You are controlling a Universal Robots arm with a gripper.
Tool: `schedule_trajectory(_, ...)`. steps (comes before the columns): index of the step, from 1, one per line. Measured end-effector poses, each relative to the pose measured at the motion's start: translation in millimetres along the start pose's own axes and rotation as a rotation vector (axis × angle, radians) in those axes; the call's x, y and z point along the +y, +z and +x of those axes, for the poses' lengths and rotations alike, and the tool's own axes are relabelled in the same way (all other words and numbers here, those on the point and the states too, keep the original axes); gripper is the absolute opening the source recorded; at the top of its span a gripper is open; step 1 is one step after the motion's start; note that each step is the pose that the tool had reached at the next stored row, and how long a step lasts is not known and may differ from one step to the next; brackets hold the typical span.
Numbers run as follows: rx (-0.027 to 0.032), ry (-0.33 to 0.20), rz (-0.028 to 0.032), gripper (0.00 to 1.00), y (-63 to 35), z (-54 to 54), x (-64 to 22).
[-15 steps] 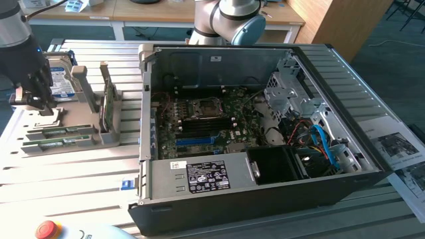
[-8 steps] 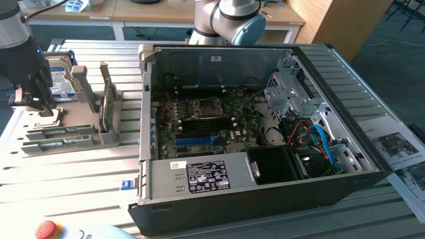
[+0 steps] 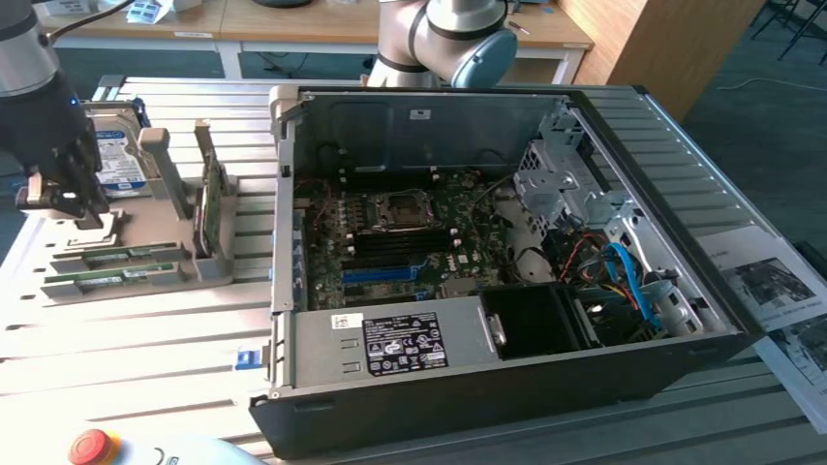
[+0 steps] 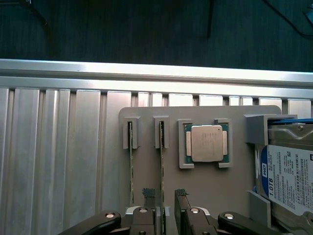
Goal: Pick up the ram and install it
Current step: 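Pick up the ram and move it above insertion slot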
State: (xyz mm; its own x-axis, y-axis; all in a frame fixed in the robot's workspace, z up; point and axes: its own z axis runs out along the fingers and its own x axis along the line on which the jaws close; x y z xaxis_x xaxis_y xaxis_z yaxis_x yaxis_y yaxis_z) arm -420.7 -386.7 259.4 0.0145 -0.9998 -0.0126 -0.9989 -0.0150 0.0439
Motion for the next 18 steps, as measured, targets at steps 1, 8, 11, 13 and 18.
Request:
schedule_trajectory(1,0.0000,0.000,0.0001,0.30,0.0,0.4,0.0)
schedule_trajectory(8,0.0000,0.000,0.0000,0.30,0.0,4.7,0.0)
schedule_trajectory(11,0.0000,0.000,0.0001,0.30,0.0,6.5,0.1)
schedule_trajectory(13,-0.0001,0.000,0.0001,0.30,0.0,7.6,0.1)
schedule_trajectory(18,0.0000,0.000,0.0000,0.30,-0.1,10.8,0.2)
